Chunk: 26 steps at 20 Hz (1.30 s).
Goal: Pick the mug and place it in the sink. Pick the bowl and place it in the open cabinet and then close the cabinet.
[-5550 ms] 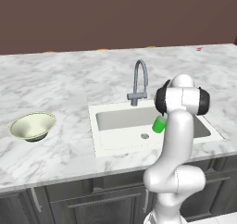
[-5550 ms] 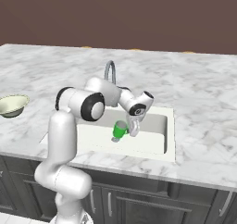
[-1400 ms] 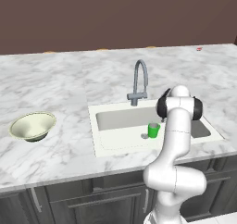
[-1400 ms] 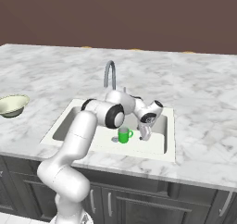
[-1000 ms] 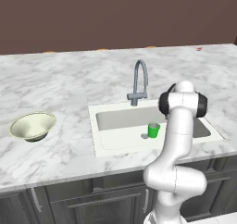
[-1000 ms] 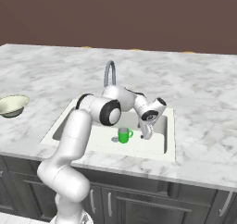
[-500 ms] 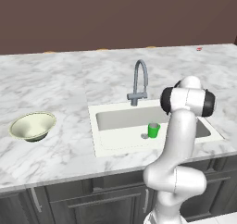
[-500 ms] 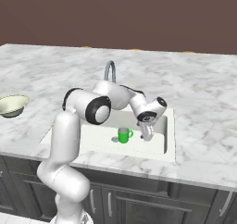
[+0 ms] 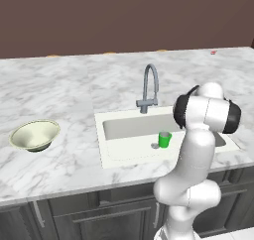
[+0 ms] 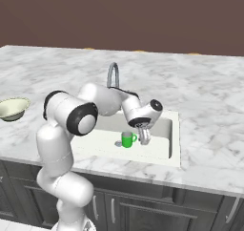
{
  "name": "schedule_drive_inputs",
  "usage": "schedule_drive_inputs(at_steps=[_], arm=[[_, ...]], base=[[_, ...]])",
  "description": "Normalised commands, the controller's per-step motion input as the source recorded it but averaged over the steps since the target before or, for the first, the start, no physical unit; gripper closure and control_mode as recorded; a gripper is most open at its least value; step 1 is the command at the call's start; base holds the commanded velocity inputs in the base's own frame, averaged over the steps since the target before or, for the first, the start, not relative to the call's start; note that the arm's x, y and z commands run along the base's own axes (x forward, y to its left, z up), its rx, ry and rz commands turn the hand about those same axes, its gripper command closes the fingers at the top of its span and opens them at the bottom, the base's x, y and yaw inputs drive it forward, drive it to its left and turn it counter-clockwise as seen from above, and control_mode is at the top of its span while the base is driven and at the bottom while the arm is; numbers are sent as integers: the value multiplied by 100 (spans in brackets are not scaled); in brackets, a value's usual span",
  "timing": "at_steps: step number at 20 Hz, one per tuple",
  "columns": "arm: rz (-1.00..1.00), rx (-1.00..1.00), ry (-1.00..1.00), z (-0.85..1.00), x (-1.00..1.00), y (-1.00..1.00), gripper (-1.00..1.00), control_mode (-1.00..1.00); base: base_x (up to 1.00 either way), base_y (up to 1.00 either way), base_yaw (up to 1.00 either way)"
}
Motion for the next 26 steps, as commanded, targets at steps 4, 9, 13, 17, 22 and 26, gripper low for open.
schedule_drive_inputs(at_steps=[4,9,13,17,22,26], arm=[[-14,-1,0,83,0,25,-100,-100],[-12,0,2,76,-7,5,-100,-100],[-17,3,2,38,-38,0,-100,-100],[-20,4,-2,2,-56,13,-100,-100],[-22,0,-21,13,-53,7,-100,-100],[-24,-1,-18,23,-23,32,-100,-100]], base=[[0,0,0],[0,0,0],[0,0,0],[0,0,0],[0,0,0],[0,0,0]])
